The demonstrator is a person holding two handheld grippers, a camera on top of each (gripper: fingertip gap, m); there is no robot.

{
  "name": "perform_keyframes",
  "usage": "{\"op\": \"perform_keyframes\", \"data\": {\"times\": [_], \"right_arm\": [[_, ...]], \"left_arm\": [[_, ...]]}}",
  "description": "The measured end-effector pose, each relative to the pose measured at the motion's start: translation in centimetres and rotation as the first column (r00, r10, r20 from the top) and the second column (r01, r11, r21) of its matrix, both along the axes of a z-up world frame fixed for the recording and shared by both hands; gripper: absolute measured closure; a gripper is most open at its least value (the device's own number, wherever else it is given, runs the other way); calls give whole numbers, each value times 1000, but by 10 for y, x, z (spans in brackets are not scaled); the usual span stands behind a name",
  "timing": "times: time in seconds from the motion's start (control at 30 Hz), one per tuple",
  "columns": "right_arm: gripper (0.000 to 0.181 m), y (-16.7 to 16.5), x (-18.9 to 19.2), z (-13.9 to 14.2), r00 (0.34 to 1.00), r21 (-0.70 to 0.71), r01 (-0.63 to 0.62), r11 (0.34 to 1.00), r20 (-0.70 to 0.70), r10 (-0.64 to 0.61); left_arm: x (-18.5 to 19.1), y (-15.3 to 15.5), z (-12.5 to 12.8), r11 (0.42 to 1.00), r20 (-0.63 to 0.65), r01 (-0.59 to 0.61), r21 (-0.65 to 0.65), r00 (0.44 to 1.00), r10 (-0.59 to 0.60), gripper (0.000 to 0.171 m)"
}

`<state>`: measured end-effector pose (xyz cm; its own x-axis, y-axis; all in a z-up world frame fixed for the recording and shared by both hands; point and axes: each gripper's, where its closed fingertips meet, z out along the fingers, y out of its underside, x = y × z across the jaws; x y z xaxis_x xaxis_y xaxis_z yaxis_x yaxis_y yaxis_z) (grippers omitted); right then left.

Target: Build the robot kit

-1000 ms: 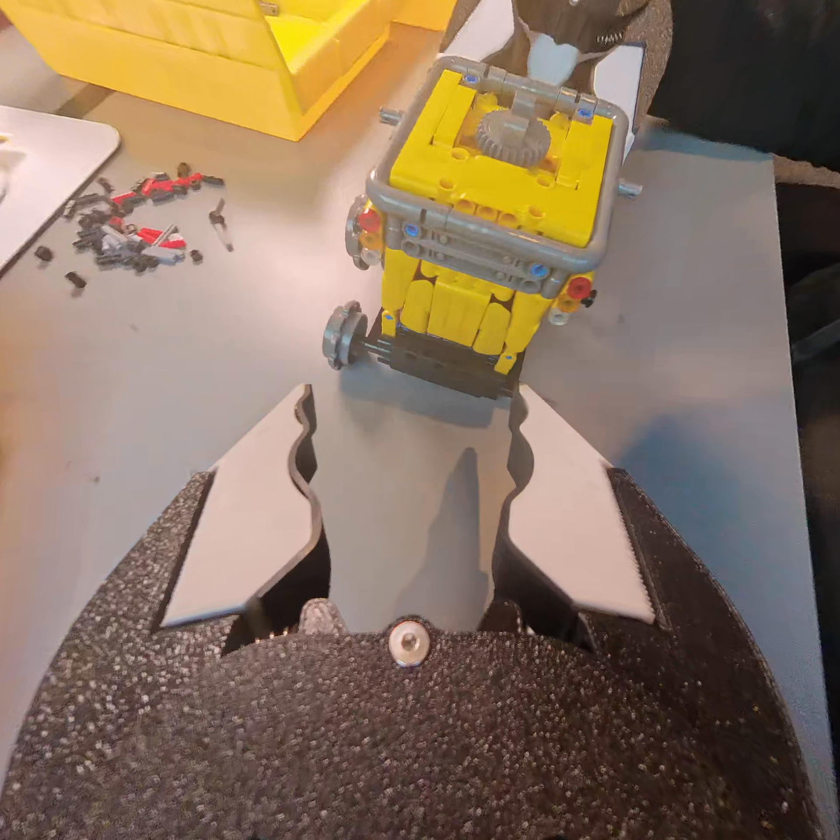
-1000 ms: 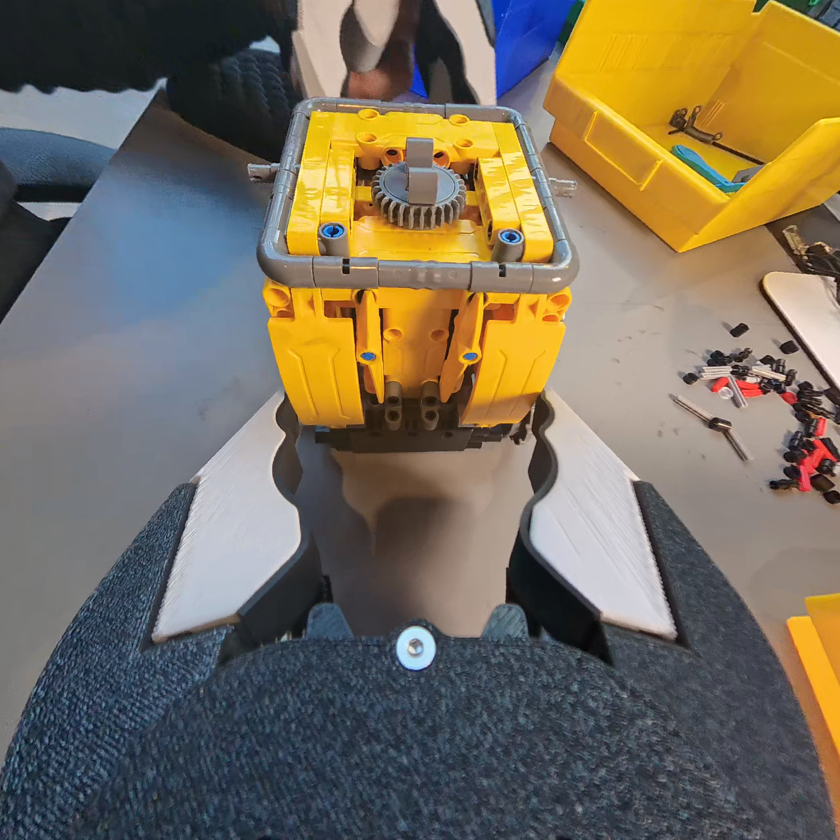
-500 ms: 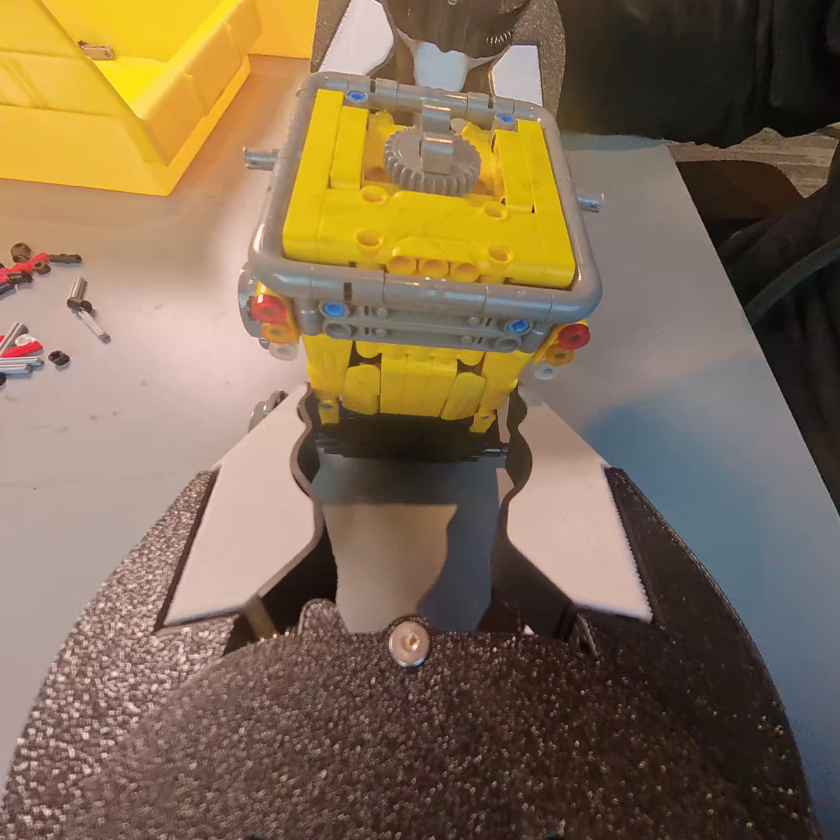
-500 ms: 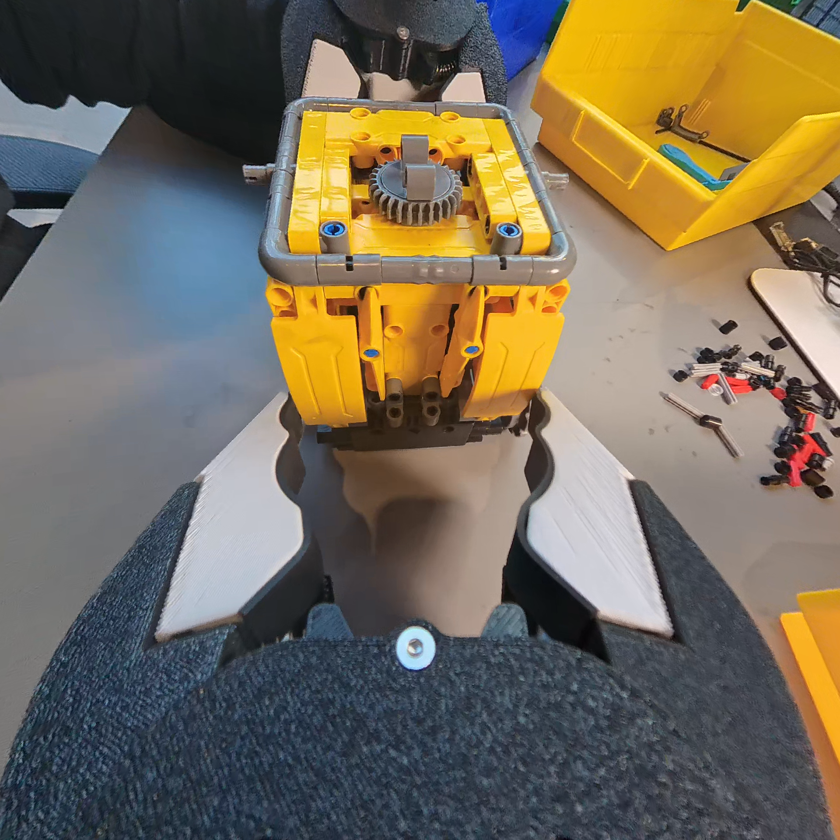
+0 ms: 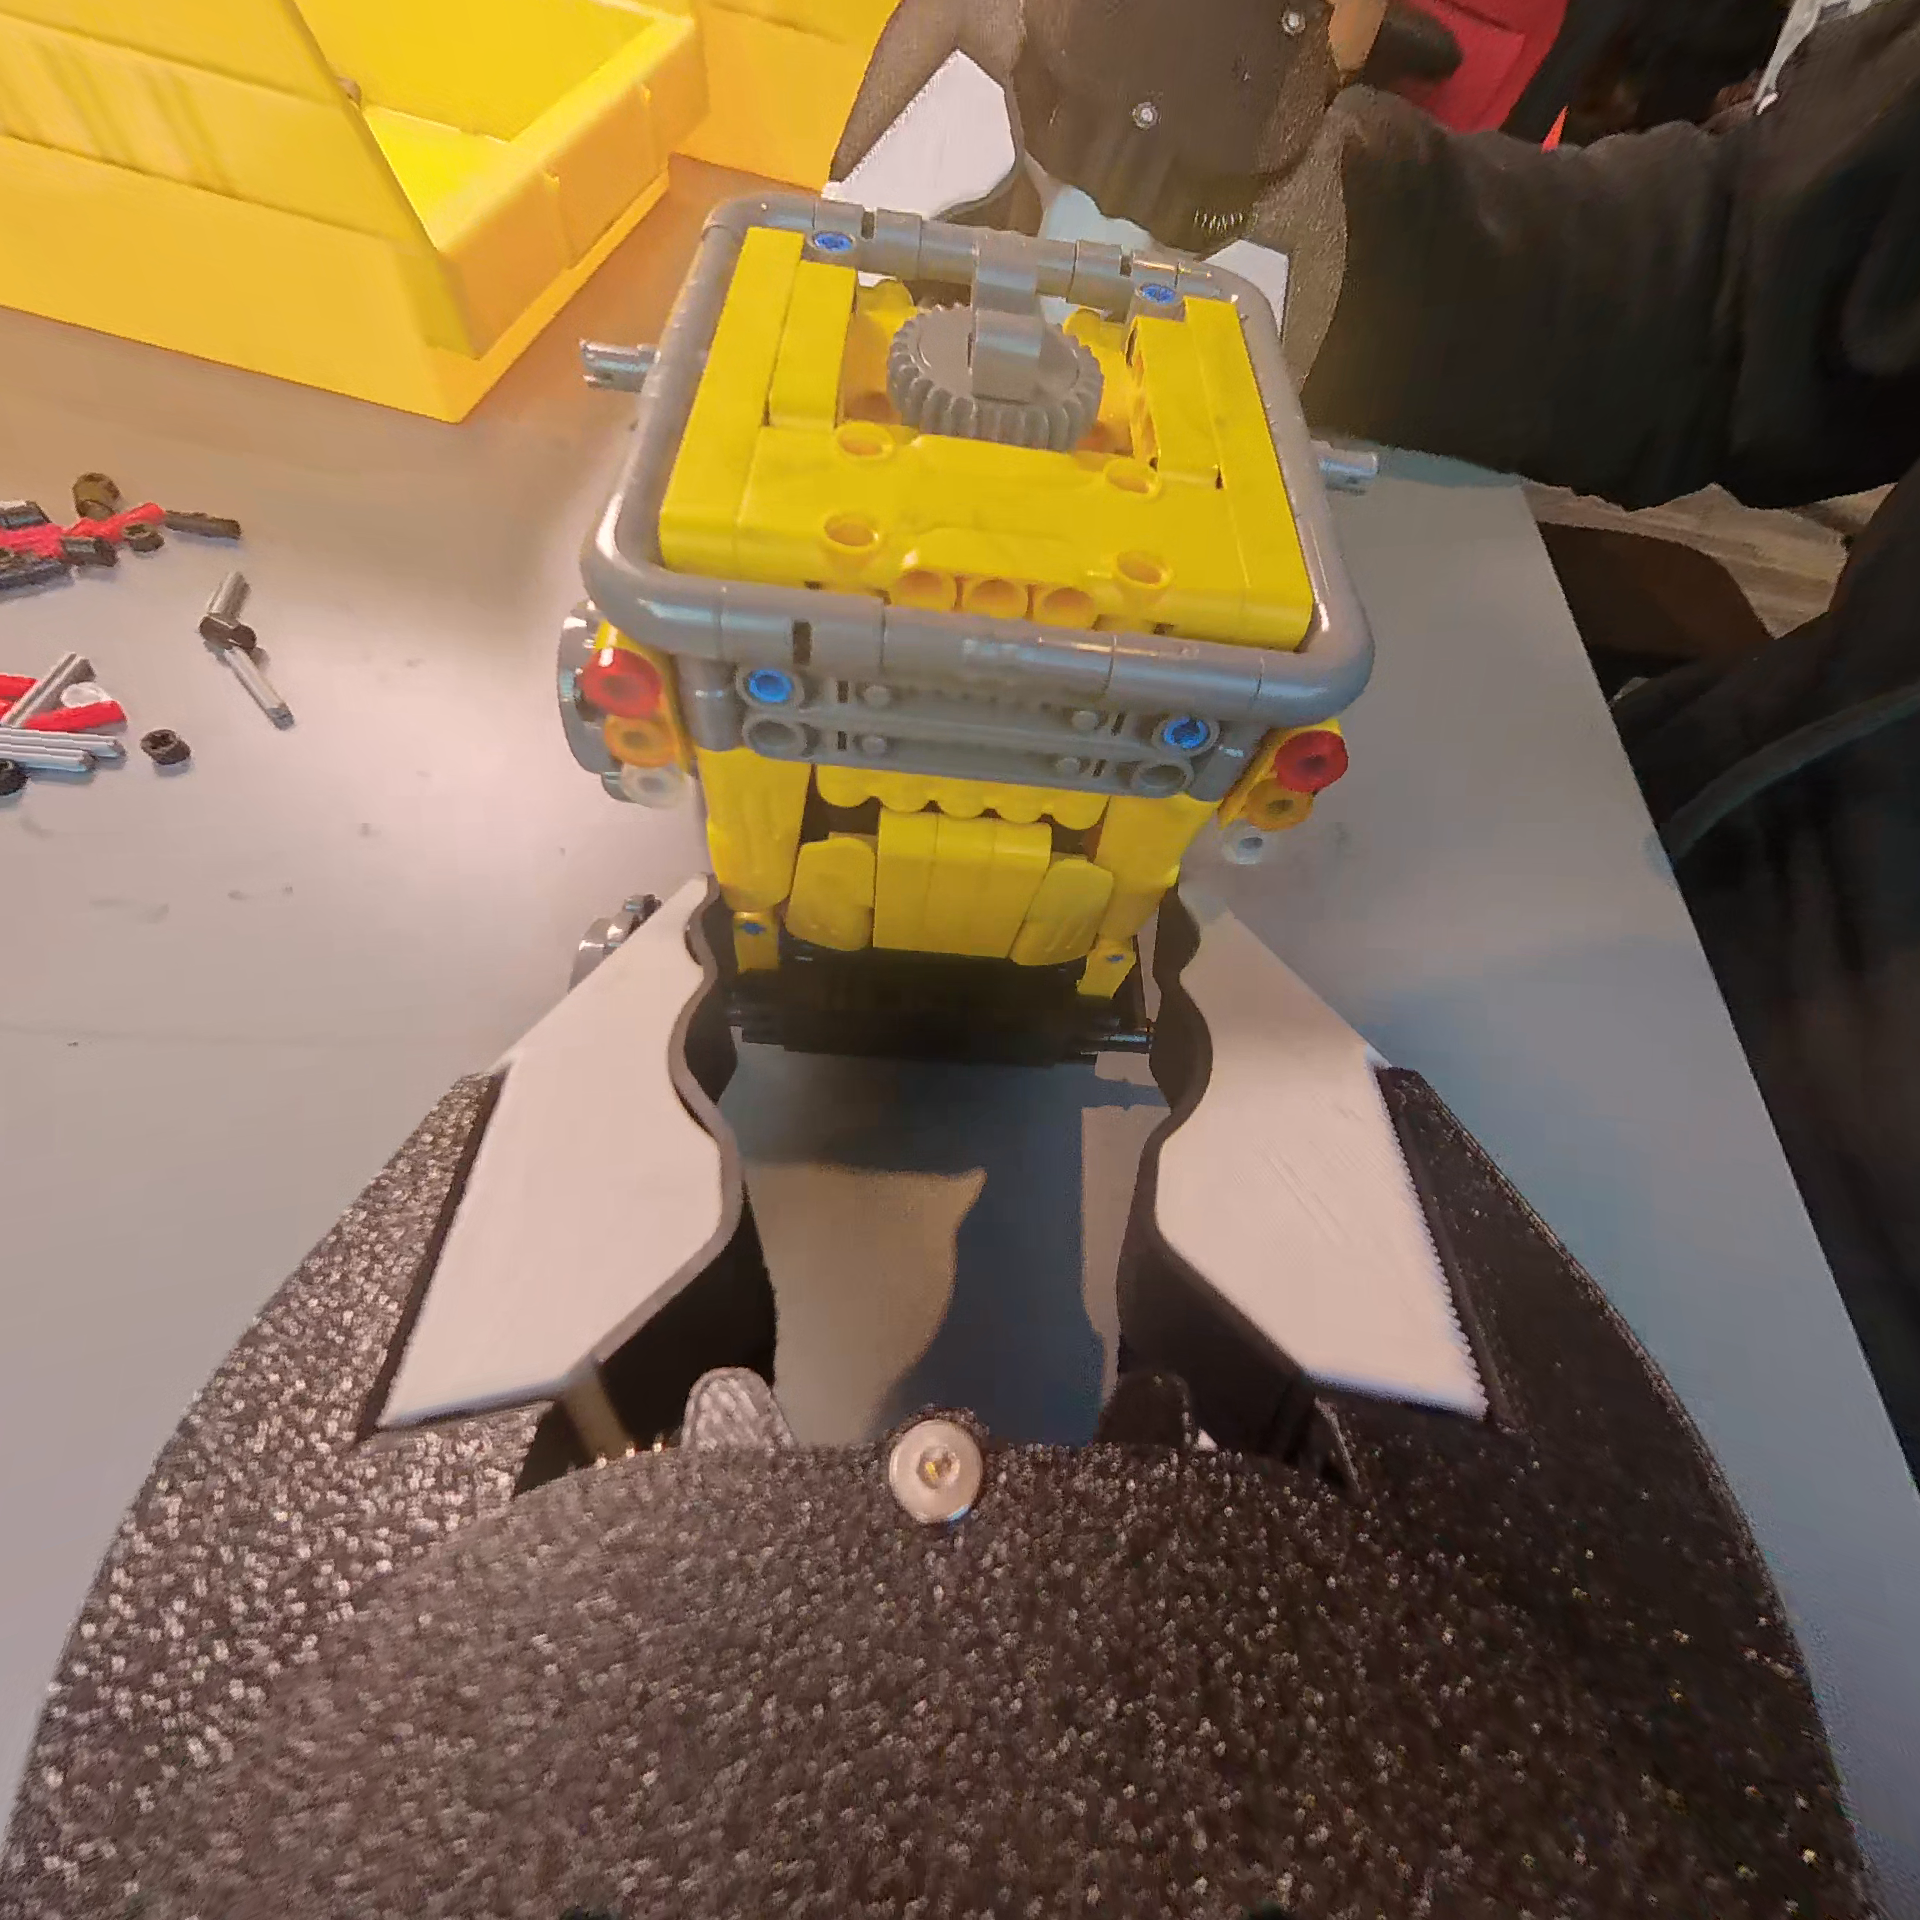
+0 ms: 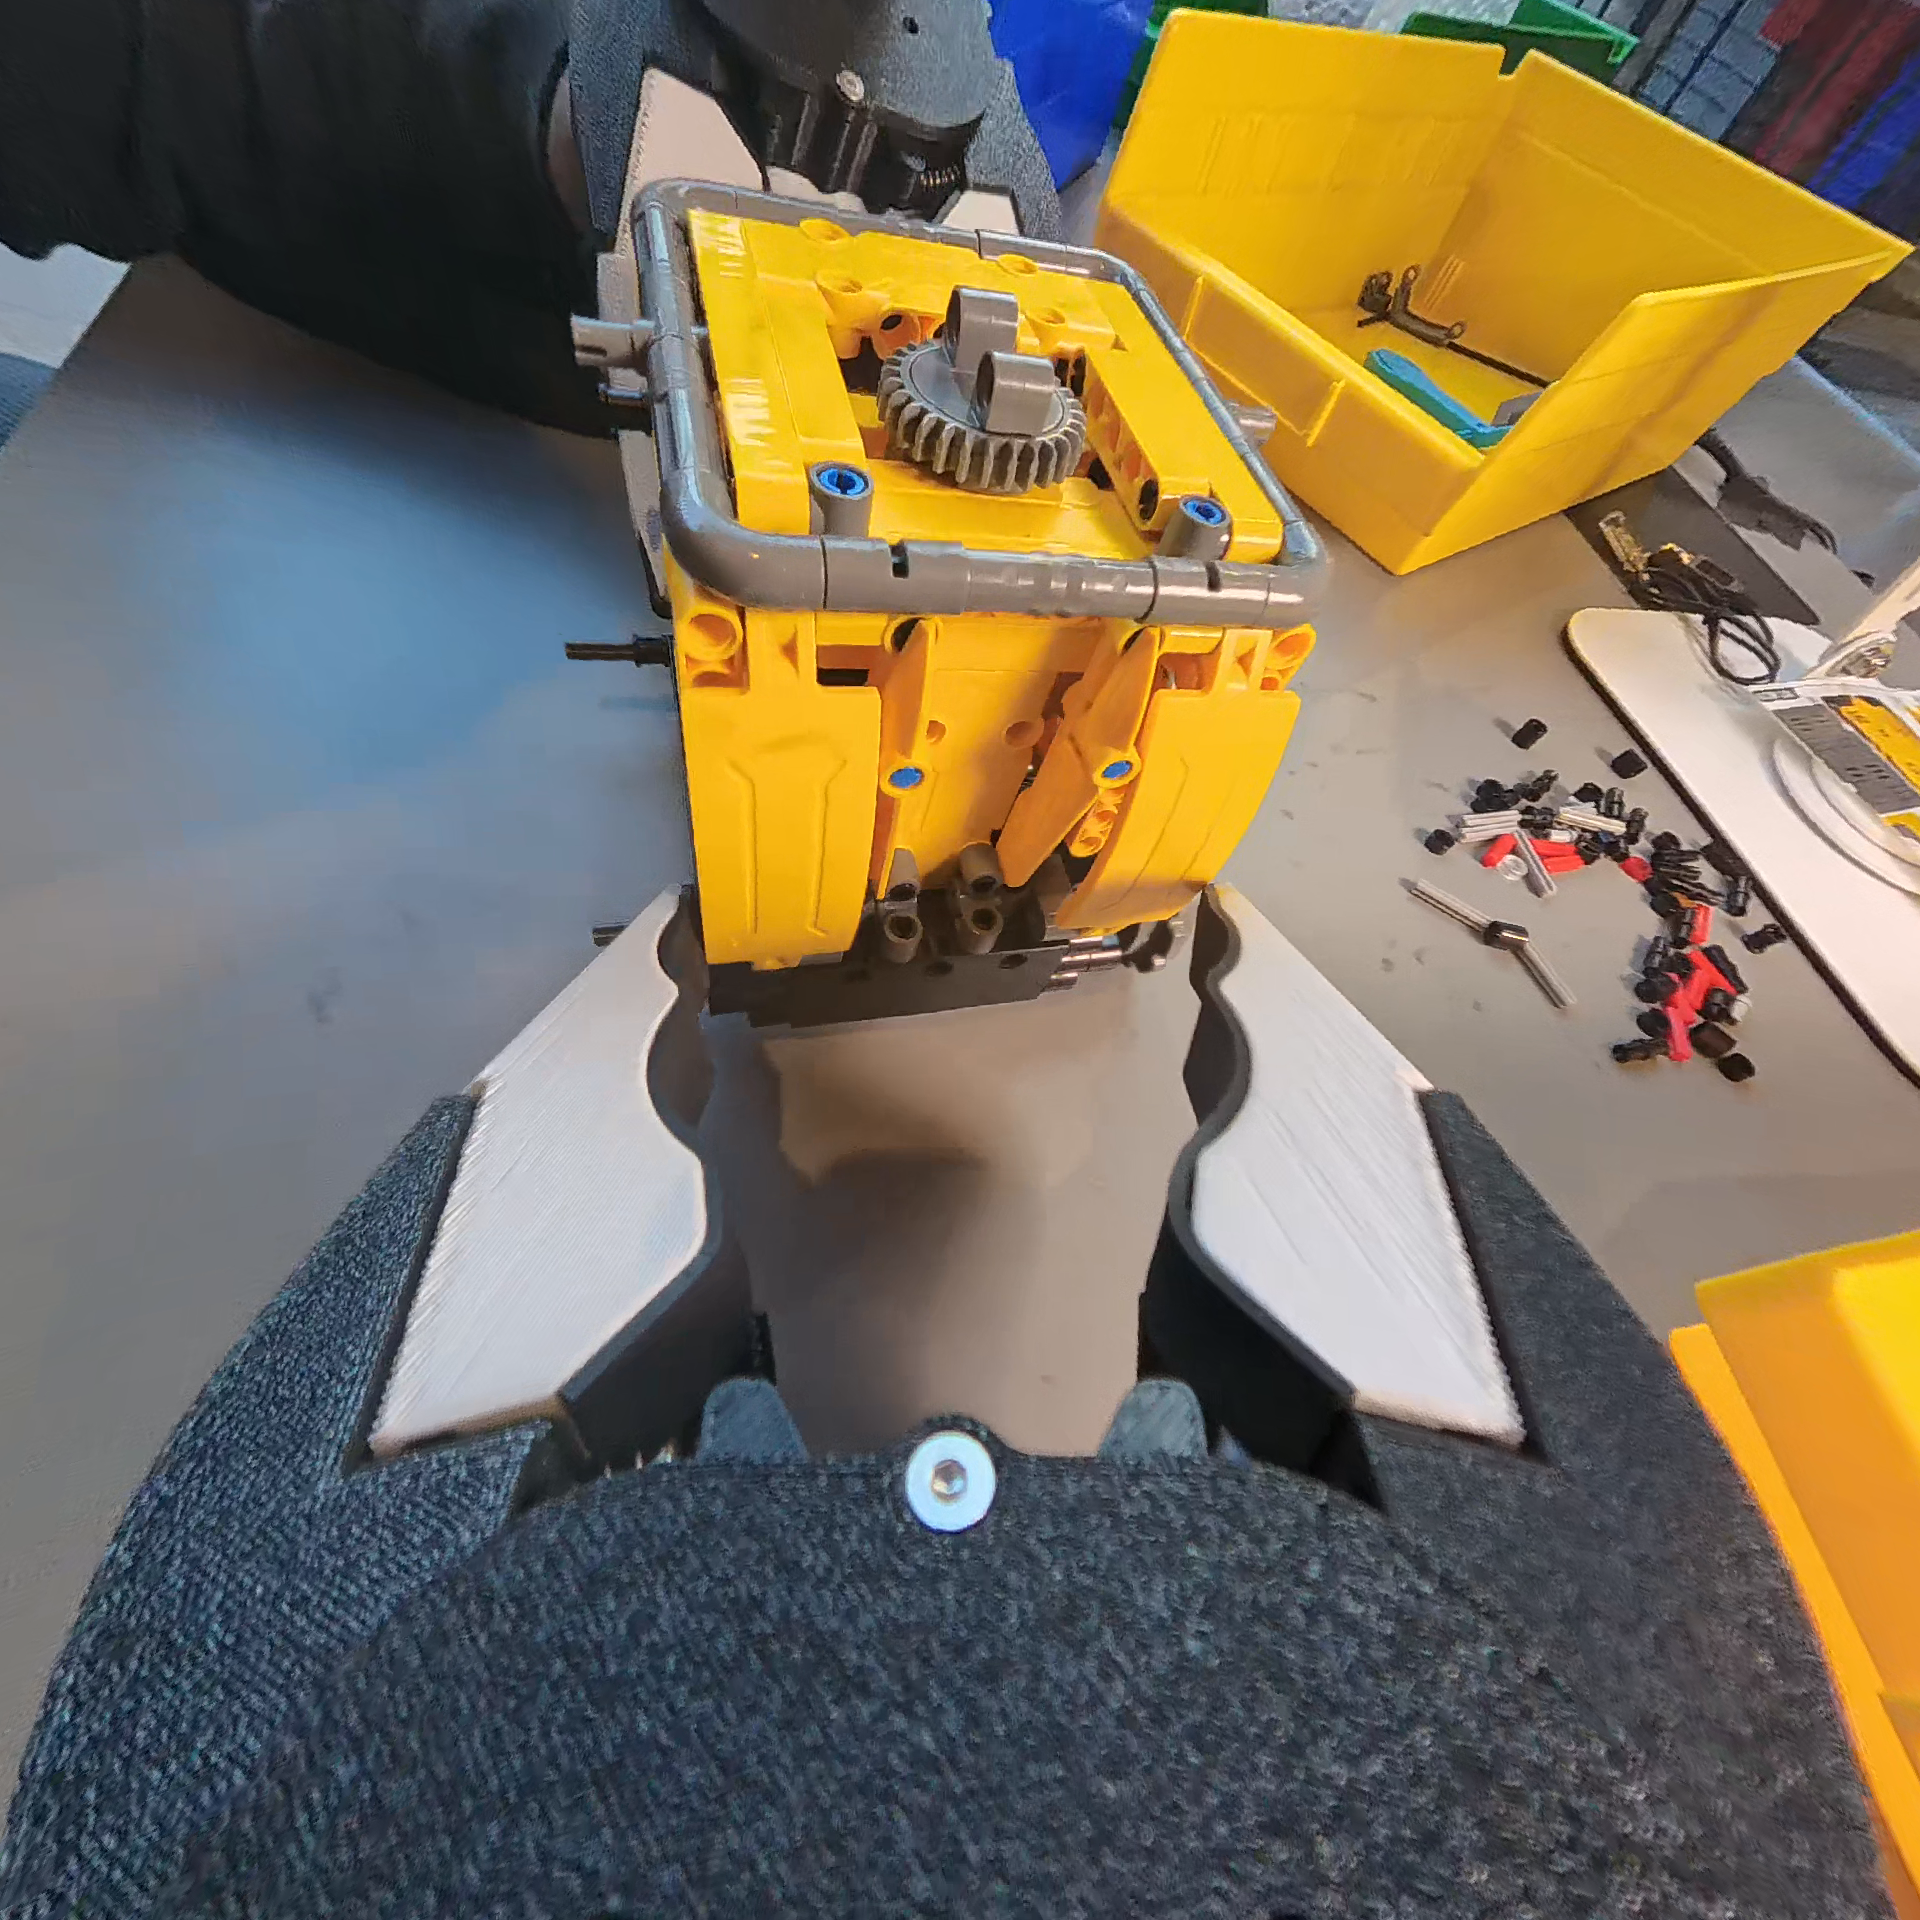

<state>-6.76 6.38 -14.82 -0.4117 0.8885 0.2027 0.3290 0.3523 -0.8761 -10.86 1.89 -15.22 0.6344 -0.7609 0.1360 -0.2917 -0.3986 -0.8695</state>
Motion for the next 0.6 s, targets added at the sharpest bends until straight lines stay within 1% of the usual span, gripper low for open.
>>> {"op": "perform_keyframes", "data": {"times": [0.2, 0.4, 0.6], "right_arm": [[92, 2, -1, -10, 999, 78, 12, 997, 29, -14], [93, 1, 0, -12, 999, 93, 4, 996, 32, -7], [93, 1, 0, -12, 1000, 103, 3, 995, 27, -5]], "left_arm": [[-3, 1, -7, 999, -96, -6, 48, 995, 11, 91], [-3, 0, -6, 999, -94, -2, 53, 996, 7, 90], [-7, -3, 5, 996, -40, -2, 86, 999, 5, 95]]}}
